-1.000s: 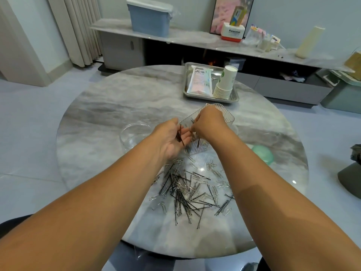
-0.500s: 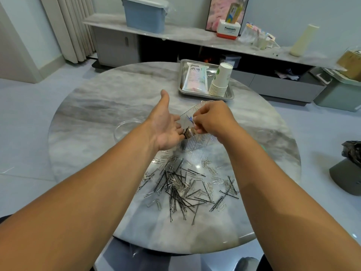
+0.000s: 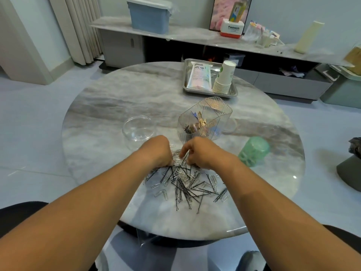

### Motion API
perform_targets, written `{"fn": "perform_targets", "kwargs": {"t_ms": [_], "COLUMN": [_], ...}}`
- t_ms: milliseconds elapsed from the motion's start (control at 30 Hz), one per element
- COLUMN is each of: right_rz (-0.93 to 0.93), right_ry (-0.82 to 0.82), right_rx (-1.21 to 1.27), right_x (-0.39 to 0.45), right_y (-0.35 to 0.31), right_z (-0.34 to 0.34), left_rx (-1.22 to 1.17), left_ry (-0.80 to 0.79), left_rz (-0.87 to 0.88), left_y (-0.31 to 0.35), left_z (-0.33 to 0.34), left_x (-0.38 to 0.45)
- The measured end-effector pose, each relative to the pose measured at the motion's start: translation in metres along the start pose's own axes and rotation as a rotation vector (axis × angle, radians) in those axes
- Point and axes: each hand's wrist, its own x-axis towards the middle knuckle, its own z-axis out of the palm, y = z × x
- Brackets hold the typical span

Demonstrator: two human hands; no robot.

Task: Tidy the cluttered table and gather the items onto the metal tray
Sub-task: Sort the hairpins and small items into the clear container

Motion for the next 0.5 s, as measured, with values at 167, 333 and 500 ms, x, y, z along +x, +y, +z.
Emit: {"fn": "perform_targets", "kwargs": {"t_ms": [167, 333, 500], "right_rz": [-0.004, 0.025, 0.052], "right_ry": [0.041, -0.002, 0.003], "right_rx": [-0.043, -0.181, -0.131], "right_x": [-0.002, -0.008, -0.013], "right_y": [0.007, 0.013, 0.02], "right_z": [0.0, -0.002, -0.009], "left_rx": [0.056, 0.139, 0.143], "left_ry": [0.094, 0.05, 0.014], "left_rz": [0.051, 0.091, 0.122], "left_y": [-0.006, -0.008, -0.01], "left_z": [0.004, 0.005, 0.005], "left_x": [0.003, 0.009, 0.01]}}
